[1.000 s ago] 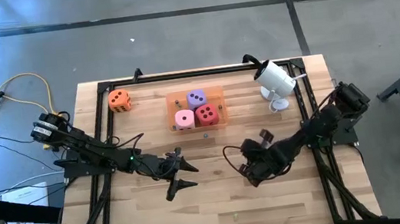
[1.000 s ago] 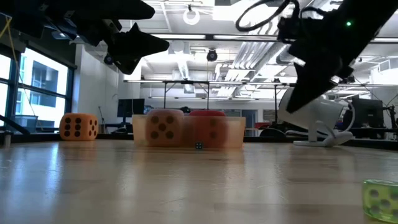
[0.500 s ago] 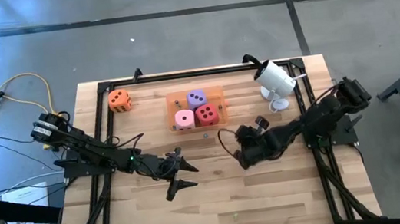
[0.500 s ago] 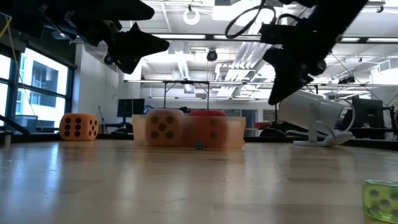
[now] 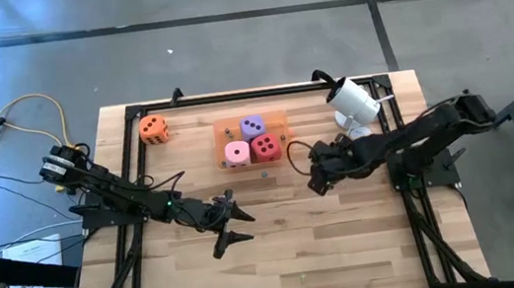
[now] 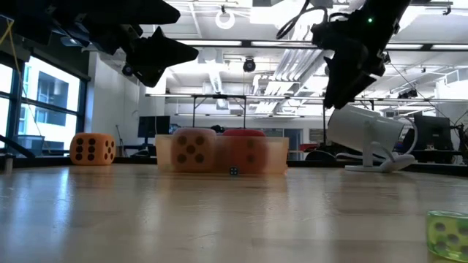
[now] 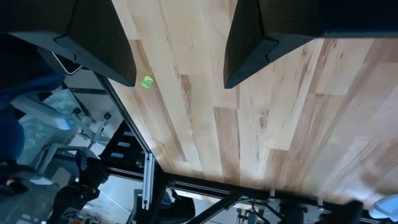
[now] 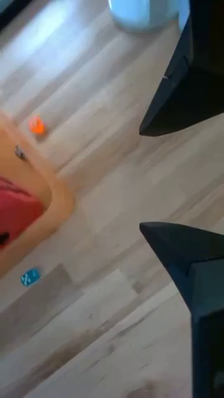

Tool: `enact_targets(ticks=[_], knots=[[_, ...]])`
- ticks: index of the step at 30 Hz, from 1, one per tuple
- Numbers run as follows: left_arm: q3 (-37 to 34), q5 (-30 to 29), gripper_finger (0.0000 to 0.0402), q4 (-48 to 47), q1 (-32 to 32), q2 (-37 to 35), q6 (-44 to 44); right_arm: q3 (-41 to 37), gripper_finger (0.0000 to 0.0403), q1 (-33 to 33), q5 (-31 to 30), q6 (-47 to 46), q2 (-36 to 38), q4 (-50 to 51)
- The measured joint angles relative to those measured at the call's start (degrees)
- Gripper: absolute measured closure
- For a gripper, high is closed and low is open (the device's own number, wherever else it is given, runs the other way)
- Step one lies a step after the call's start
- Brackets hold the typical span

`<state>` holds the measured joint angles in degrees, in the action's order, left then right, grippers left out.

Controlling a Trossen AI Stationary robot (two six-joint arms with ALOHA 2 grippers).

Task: Pick & Place Dice
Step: Put the small orange dice in the orange bin

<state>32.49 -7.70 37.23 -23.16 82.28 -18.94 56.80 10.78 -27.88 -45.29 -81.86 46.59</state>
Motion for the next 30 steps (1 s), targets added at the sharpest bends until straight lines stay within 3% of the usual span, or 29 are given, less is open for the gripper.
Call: enact_targets(ticks=[5, 10, 16, 20, 25, 30], knots=[[0.0, 0.09, 0.0167, -0.11, 0.0, 0.0, -0.04, 0.0, 0.0168, -2.59, -0.25, 5.63, 3.9, 0.69], [0.0, 0.11, 0.0167, 0.41, -0.01, 0.0, -0.17, 2.57, 0.0168, -9.35, 0.27, 11.42, 7.66, -0.56], [0.0, -0.09, 0.0167, 2.13, 0.23, 0.0, -0.19, 7.7, 0.0172, -19.31, 7.46, 21.78, 8.51, -0.73], [0.0, -0.13, 0.0167, 3.04, 0.27, 0.0, -0.17, 8.59, 0.0175, -26.66, 14.89, 24.54, 6.64, -0.65], [0.0, -0.15, 0.0167, 3.1, 0.26, 0.0, -1.49, 8.41, 0.0176, -33.8, 17.81, 24.75, 2.7, 0.99], [0.0, -0.21, 0.0167, 3.1, 0.26, 0.0, -1.68, 7.98, 0.0176, -37.29, 22.18, 32.57, -2.59, 0.65]])
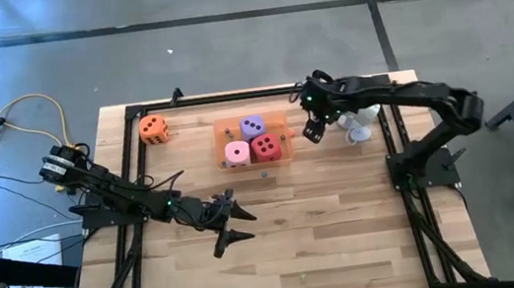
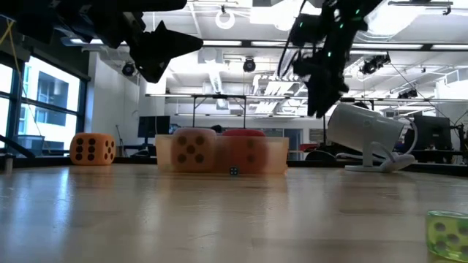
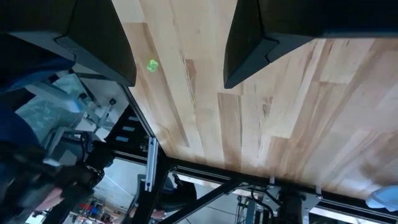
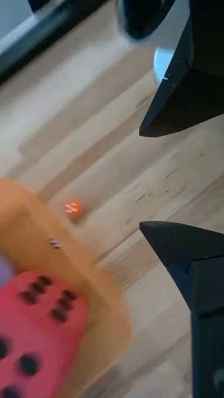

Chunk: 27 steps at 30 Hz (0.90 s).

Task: Pick & Place Dice
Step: Put the small orange dice in the orange bin

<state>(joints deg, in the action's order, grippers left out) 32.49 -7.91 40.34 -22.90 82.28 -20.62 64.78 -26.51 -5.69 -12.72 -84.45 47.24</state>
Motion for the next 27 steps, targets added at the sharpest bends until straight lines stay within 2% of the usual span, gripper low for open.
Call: enact_targets(ticks=[3, 9, 16, 27], knots=[[0.0, -0.05, 0.0167, 0.01, -0.22, 0.0, -0.32, -0.09, 0.0176, -1.41, 1.8, 4.7, -3.57, -0.02], [0.0, -0.05, 0.0167, 0.0, -0.33, 0.0, -0.45, -0.09, 0.0176, -3.96, 1.85, 6.98, -9.18, -0.65], [0.0, -0.05, 0.0167, 0.0, -0.33, 0.0, -0.46, -0.09, 0.0176, -5.94, 8.9, 10.66, -13.1, -7.33], [0.0, -0.03, 0.0167, -0.01, -0.65, 0.0, -2.35, -0.07, 0.0176, -5.22, 11.21, 13.02, -16.39, -13.26]])
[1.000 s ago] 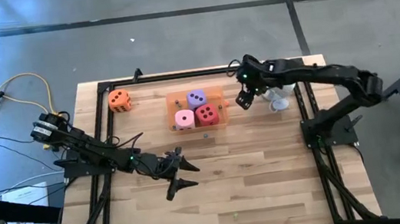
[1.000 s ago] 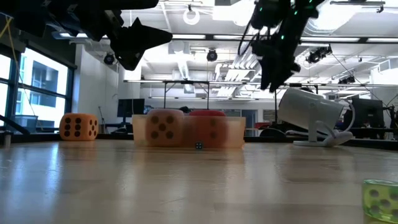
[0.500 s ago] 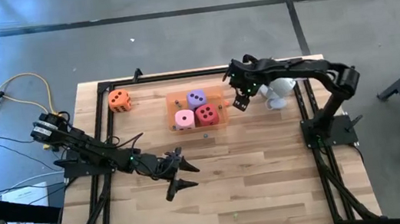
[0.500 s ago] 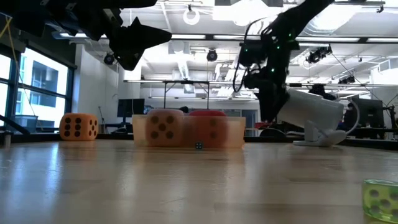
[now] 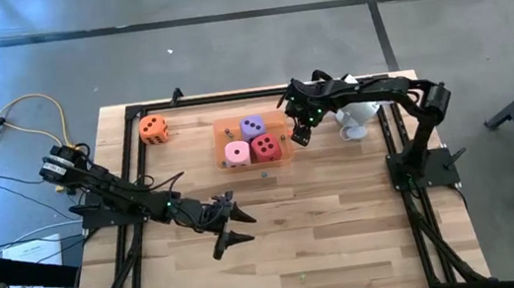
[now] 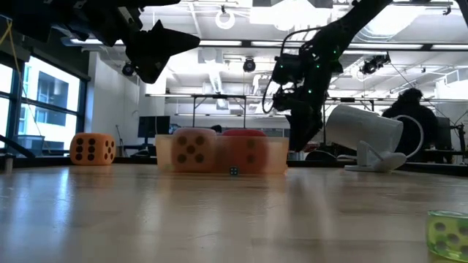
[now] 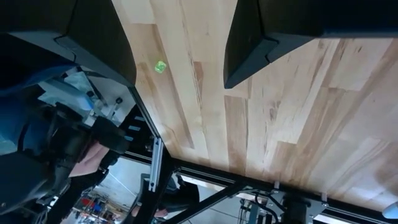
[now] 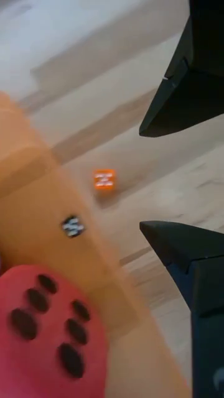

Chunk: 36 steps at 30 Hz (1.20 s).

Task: Pick & Place Dice
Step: Put the small orange dice in the orange bin

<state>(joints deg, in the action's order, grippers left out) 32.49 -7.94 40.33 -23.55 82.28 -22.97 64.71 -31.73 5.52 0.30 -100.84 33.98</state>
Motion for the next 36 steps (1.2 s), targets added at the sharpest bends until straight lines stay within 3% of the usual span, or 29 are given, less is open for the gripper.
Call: enact_targets(ticks=[8, 24, 36], knots=[[0.0, 0.03, 0.0167, -0.05, -0.93, 0.0, -0.01, 0.0, 0.0176, 1.28, -1.05, 8.6, -0.6, -3.25], [0.0, 0.0, 0.0167, -0.43, -1.77, 0.0, 0.05, 0.08, 0.0176, 2.46, -2.59, 13.48, -7.03, -10.32], [0.0, -0.01, 0.0167, -0.9, -1.77, 0.0, 0.29, 0.33, 0.0176, 1.6, -2.18, 12.02, -10.68, -10.31]])
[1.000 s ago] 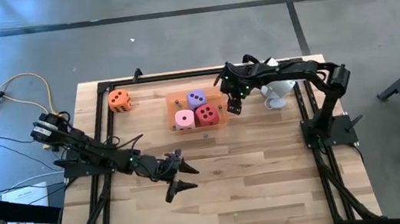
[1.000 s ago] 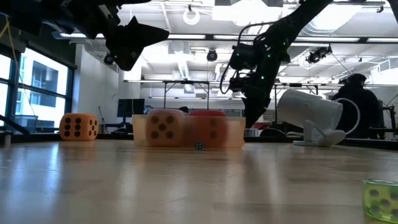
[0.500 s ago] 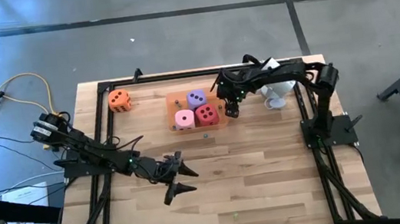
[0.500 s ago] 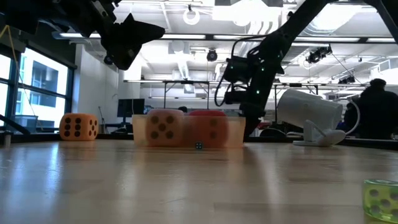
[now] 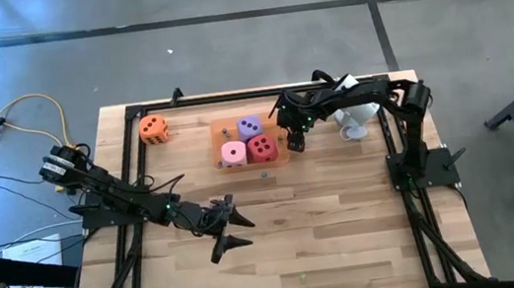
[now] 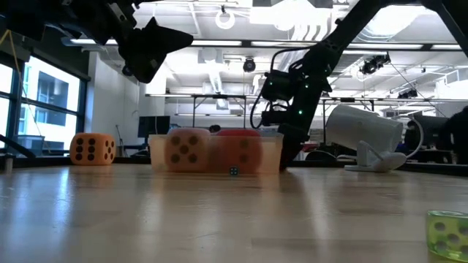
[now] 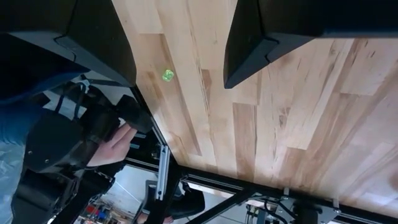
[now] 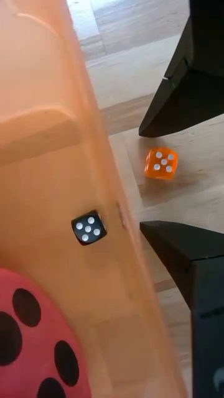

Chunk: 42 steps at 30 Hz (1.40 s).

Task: Pick & Place Dice
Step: Put the small orange dice in the orange bin

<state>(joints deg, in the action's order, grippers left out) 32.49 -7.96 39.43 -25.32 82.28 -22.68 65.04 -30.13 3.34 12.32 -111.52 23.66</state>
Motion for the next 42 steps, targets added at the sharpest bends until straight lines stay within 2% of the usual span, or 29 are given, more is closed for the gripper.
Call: enact_targets(ticks=[8, 11, 26, 34, 42], knots=[[0.0, -0.01, 0.0167, -0.66, -0.01, 0.0, -0.15, -0.07, 0.0177, 0.02, -1.3, -0.67, -0.16, 2.2], [0.0, -0.01, 0.0167, -0.64, 0.0, 0.0, -0.15, -0.09, 0.0191, 0.04, -1.4, -0.82, -0.2, 2.47], [0.0, -0.01, 0.0167, -0.64, 0.0, 0.0, -0.3, -0.2, 0.0361, 0.01, -2.39, -1.55, -0.24, 2.46], [0.0, -0.01, 0.0167, -0.64, 0.0, 0.0, -0.3, -0.34, 0.0363, 0.56, -5.39, -4.18, 1.31, 3.12], [0.0, -0.01, 0.0167, -0.88, 0.0, 0.0, -0.28, -0.48, 0.0363, 4.85, -19.37, -7.45, 10.18, 11.46]])
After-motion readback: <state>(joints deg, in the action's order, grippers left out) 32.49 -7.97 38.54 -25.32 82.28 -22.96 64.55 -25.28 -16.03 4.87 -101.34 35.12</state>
